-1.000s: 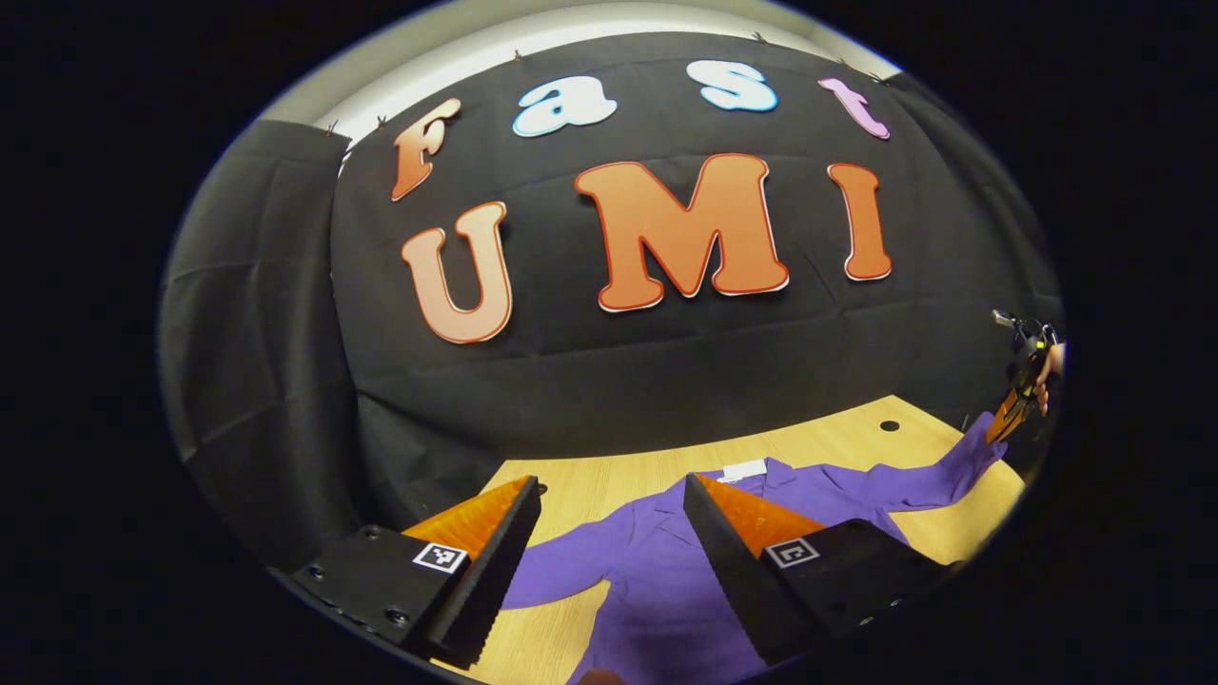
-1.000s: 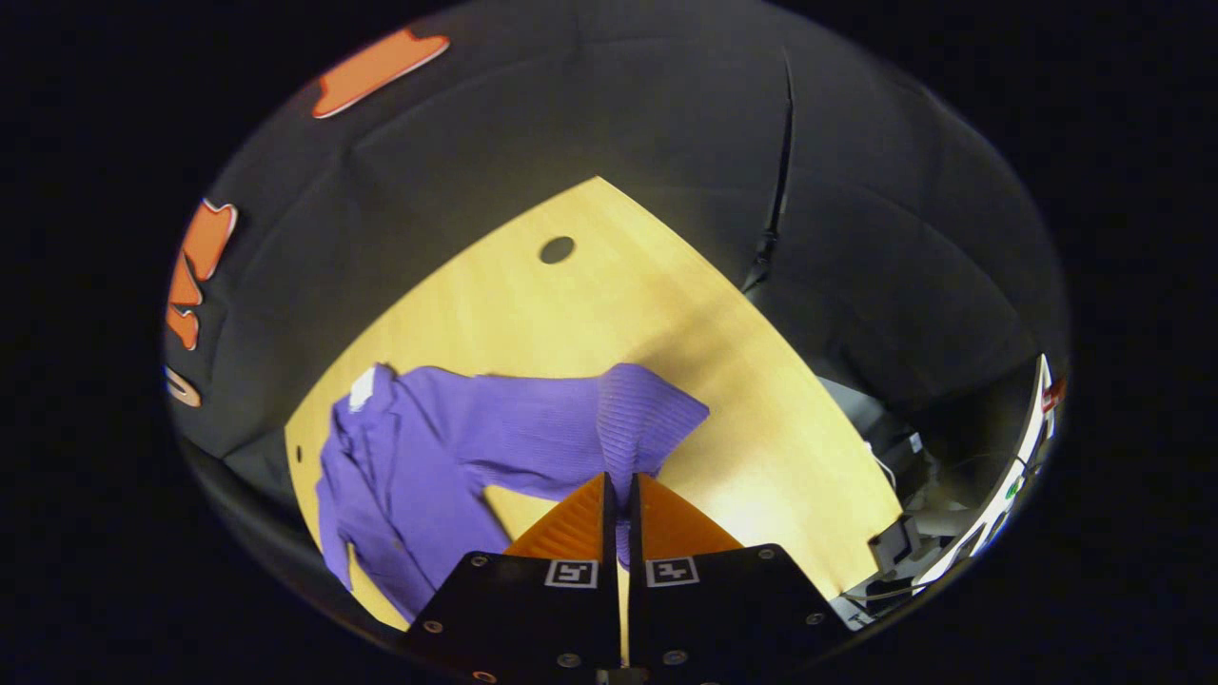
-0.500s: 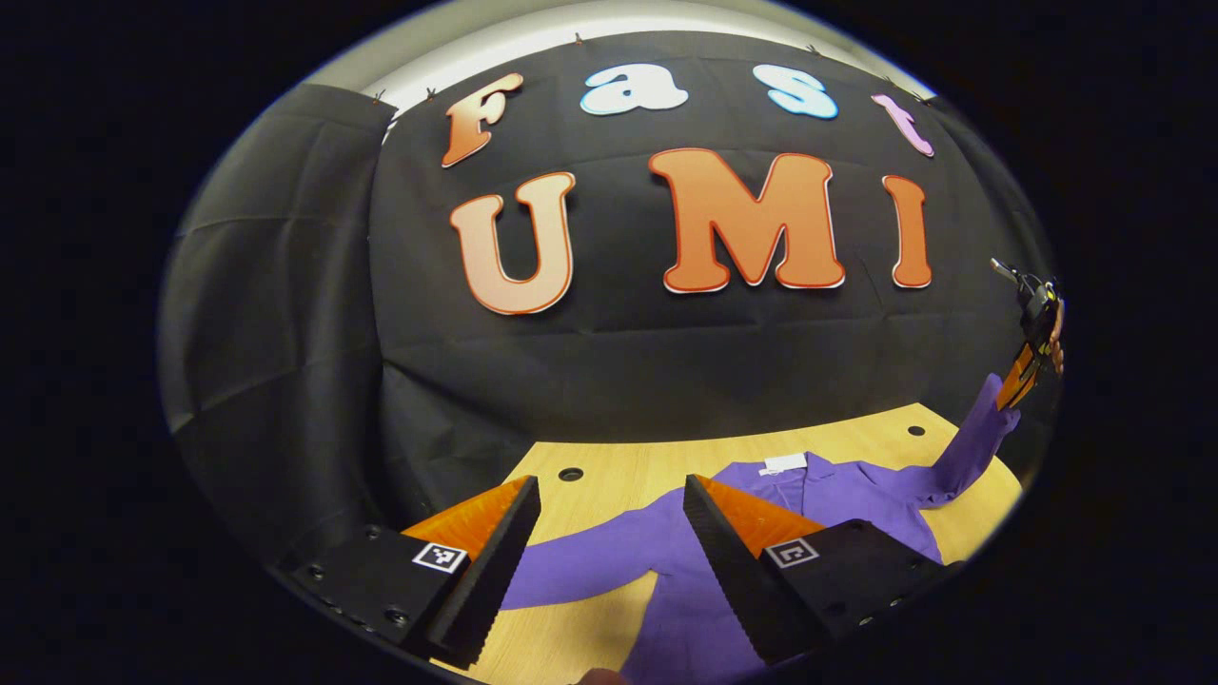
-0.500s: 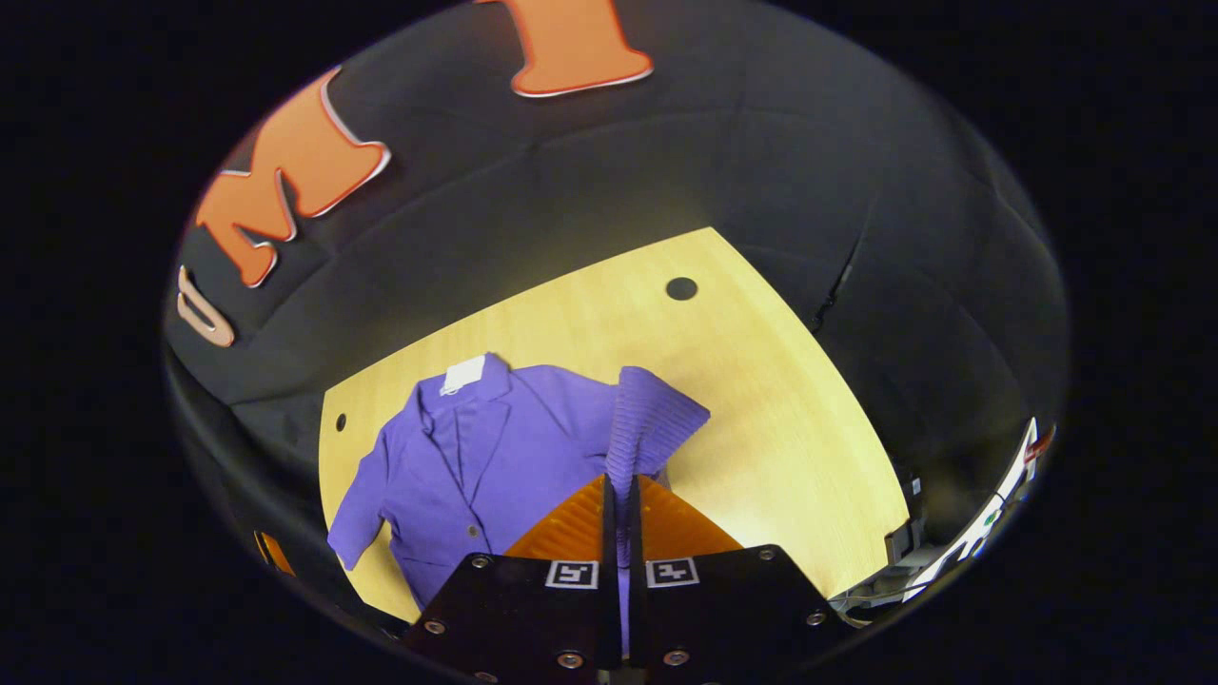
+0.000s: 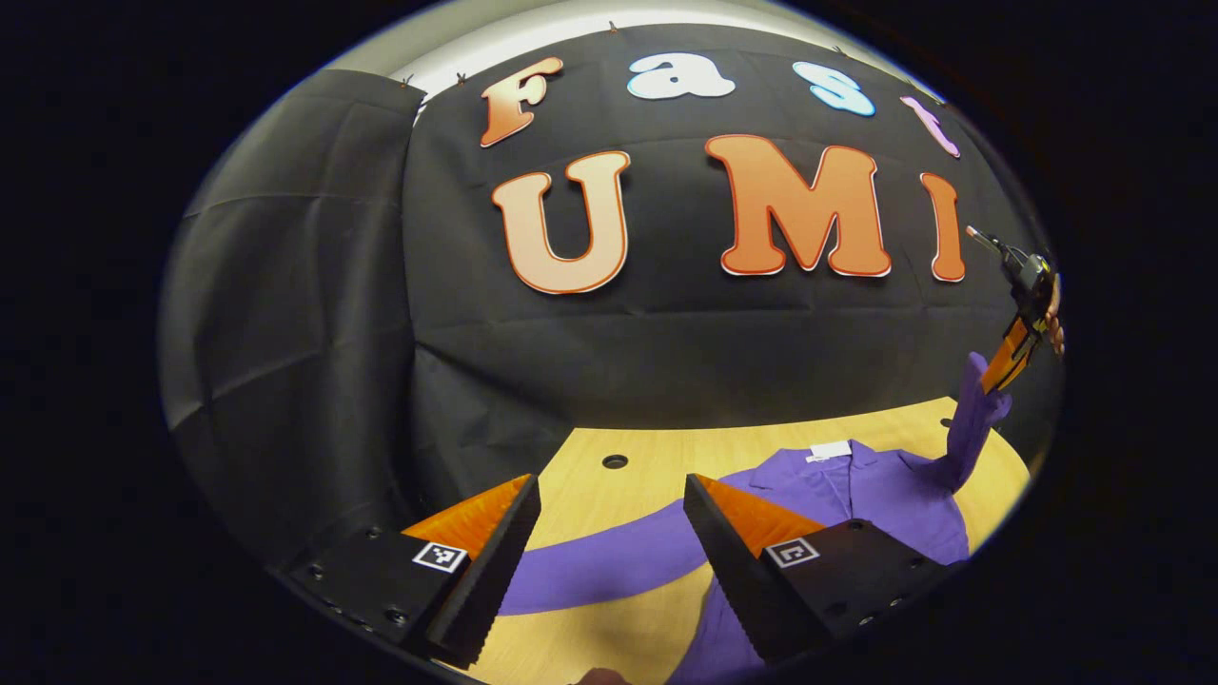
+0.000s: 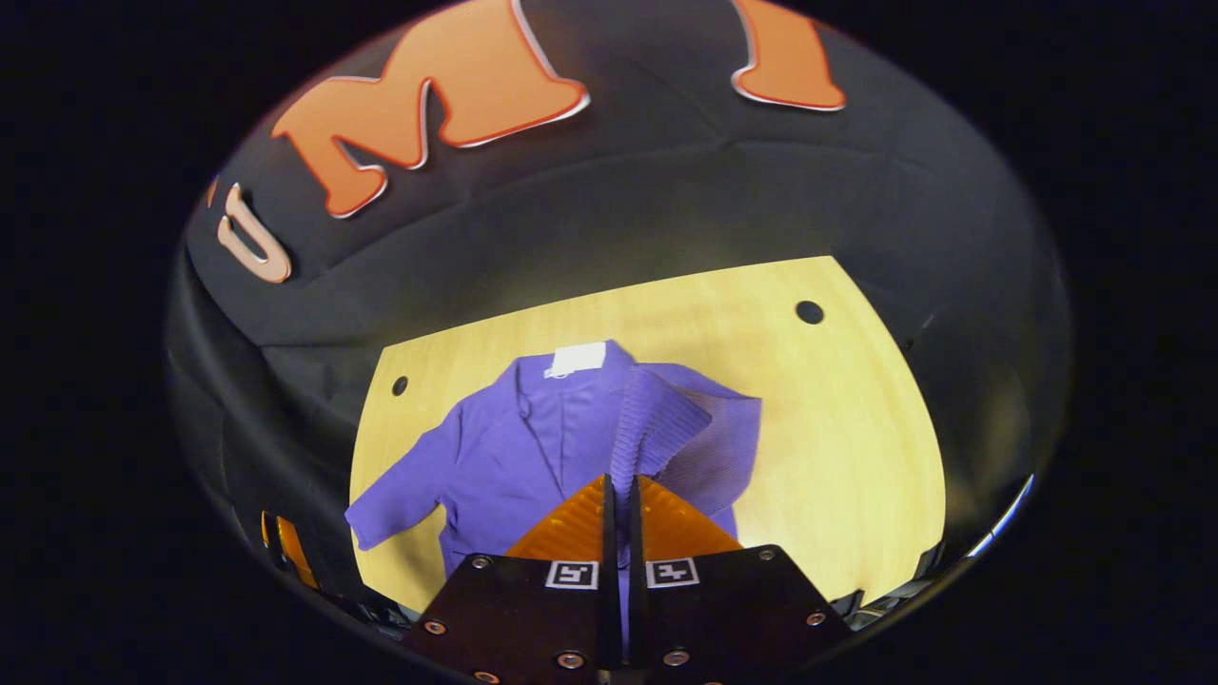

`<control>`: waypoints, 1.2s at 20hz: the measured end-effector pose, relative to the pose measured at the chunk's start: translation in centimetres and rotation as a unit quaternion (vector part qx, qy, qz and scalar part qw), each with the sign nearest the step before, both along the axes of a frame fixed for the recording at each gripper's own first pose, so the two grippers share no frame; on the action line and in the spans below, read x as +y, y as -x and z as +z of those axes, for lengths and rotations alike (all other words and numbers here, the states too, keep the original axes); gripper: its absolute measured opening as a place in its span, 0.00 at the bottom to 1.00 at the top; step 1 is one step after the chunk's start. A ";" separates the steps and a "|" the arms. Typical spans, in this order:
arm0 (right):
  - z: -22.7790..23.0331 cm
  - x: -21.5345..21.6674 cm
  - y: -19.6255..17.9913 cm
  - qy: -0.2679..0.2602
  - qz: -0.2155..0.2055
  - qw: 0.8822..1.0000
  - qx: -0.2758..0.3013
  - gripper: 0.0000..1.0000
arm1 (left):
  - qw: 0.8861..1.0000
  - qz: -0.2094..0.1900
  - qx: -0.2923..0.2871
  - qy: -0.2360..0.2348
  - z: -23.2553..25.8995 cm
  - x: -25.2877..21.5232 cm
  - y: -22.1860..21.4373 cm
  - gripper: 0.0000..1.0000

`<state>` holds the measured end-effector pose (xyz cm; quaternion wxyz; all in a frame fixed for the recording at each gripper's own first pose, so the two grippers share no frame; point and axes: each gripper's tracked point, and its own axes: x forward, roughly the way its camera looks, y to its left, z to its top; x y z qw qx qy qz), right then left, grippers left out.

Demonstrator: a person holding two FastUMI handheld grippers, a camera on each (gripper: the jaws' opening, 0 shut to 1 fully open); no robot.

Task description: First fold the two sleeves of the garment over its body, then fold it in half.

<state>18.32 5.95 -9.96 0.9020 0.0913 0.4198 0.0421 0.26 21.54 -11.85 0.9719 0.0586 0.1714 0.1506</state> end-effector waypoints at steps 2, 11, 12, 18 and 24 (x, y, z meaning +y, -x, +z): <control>-0.5 3.3 -0.9 -0.004 0.020 1.000 0.003 0.04 | 1.000 0.008 0.003 -0.004 0.0 1.5 0.5 0.98; -4.6 15.0 -2.3 -0.025 0.083 0.996 0.025 0.04 | 0.998 0.052 0.005 -0.031 0.7 8.2 2.9 0.97; -5.1 16.1 -2.5 -0.024 0.089 0.996 0.023 0.04 | 0.998 0.060 0.006 -0.034 0.8 9.0 3.3 0.97; -7.6 19.4 -3.4 -0.024 0.090 0.995 0.020 0.05 | 0.995 0.084 0.014 -0.051 1.4 12.2 4.3 0.98; -7.2 22.2 -2.3 -0.059 0.115 0.992 0.008 0.12 | 0.994 0.095 0.023 -0.047 0.5 13.4 4.0 0.98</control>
